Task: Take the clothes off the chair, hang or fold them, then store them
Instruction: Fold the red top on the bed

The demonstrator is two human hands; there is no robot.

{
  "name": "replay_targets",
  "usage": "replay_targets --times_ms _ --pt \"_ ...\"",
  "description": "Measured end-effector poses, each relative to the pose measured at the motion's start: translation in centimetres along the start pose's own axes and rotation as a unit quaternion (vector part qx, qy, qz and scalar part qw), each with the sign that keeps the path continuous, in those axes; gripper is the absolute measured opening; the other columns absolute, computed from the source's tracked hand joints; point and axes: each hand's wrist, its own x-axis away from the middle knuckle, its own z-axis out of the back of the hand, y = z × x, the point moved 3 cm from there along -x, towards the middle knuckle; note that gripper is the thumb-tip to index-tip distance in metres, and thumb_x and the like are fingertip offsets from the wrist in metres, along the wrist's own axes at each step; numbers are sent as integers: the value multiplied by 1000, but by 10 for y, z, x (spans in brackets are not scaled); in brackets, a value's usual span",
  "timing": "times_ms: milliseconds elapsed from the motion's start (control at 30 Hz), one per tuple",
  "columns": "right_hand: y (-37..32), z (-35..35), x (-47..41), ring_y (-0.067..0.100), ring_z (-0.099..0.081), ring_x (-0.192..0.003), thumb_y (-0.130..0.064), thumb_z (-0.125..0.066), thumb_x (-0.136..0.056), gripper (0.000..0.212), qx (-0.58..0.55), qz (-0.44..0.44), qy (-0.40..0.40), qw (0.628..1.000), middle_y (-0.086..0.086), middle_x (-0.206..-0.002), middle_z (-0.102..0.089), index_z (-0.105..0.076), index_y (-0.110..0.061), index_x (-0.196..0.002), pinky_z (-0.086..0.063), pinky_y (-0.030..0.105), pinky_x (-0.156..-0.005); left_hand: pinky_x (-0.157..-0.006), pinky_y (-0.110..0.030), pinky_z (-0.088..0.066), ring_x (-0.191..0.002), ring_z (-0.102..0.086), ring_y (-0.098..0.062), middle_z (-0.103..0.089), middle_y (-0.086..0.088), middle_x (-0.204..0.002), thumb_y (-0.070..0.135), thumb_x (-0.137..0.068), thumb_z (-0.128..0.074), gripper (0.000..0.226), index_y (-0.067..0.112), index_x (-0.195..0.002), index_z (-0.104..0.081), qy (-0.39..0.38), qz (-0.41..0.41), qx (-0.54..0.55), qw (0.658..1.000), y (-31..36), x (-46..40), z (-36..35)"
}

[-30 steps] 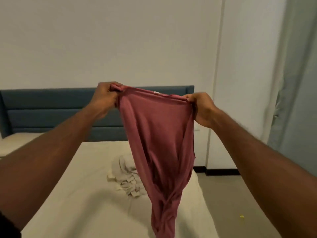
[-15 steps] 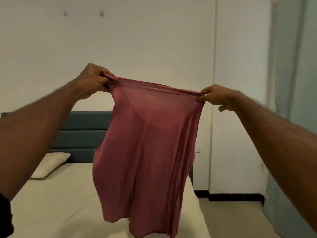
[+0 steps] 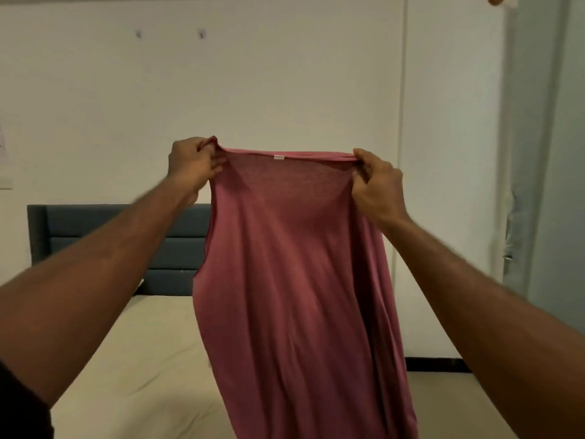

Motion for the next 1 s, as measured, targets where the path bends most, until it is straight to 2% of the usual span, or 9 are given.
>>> replay_targets --times_ms 100,200,267,333,533,667,800,900,1000 --pt "-7 5 10 37 -65 -107 -8 -48 -94 58 85 62 -21 994 16 -121 -71 -47 -19 -151 -51 44 -102 -90 -32 -47 -96 -60 -14 -69 -1 -109 19 -101 -51 28 21 -127 -63 -16 -172 -223 959 5 10 0" --pt "-21 18 15 36 -64 -107 -3 -46 -92 66 122 91 3 988 17 -121 -71 -39 -17 -156 -32 45 -120 -123 -41 -14 -133 -51 -30 -57 -15 -141 30 -96 -60 82 16 -161 -12 -41 -269 -420 866 5 24 -3" --pt "-32 28 19 32 -65 -109 0 -46 -90 69 118 93 32 988 16 -125 -70 -38 -16 -156 -21 43 -126 -125 -51 6 -148 -34 -31 -45 -20 -153 35 -92 -64 101 11 -161 6 5 -326 -512 795 8 35 -1" --pt "-39 32 24 29 -66 -110 0 -46 -89 69 112 95 43 988 14 -126 -70 -37 -15 -156 -18 42 -127 -124 -56 6 -151 -27 -30 -42 -20 -155 38 -90 -65 106 9 -160 8 46 -365 -537 759 14 49 3" --pt "-61 35 44 27 -68 -94 -5 -48 -88 66 97 110 69 987 12 -108 -75 -44 -15 -153 -28 45 -123 -125 -57 1 -146 -37 -31 -46 -23 -151 36 -86 -67 105 9 -161 2 85 -374 -526 759 22 66 21" --pt "-86 45 40 29 -69 -79 -14 -53 -90 53 78 141 134 978 11 -99 -77 -59 -14 -142 -56 47 -91 -124 -55 -4 -139 -47 -34 -44 -23 -152 39 -84 -67 105 10 -161 -1 107 -378 -524 756 45 60 38" --pt "-112 52 18 26 -72 -92 -22 -52 -90 39 66 136 180 972 -1 -103 -78 -70 -23 -125 -55 45 -88 -119 -52 -20 -125 -55 -40 -52 -24 -144 40 -84 -65 100 9 -161 -8 132 -377 -511 761 84 50 49" --pt "-121 50 3 19 -71 -95 -26 -52 -89 34 64 106 205 971 -7 -102 -77 -74 -25 -115 -55 45 -89 -101 -51 -36 -103 -58 -50 -60 -27 -125 44 -85 -61 85 10 -154 -26 147 -363 -517 761 104 43 54" --pt "-112 36 0 15 -68 -97 -30 -51 -90 33 93 62 189 976 -8 -104 -76 -74 -26 -112 -54 40 -91 -98 -53 -41 -103 -58 -52 -62 -27 -120 52 -82 -56 74 13 -143 -38 98 -324 -515 788 86 31 53"
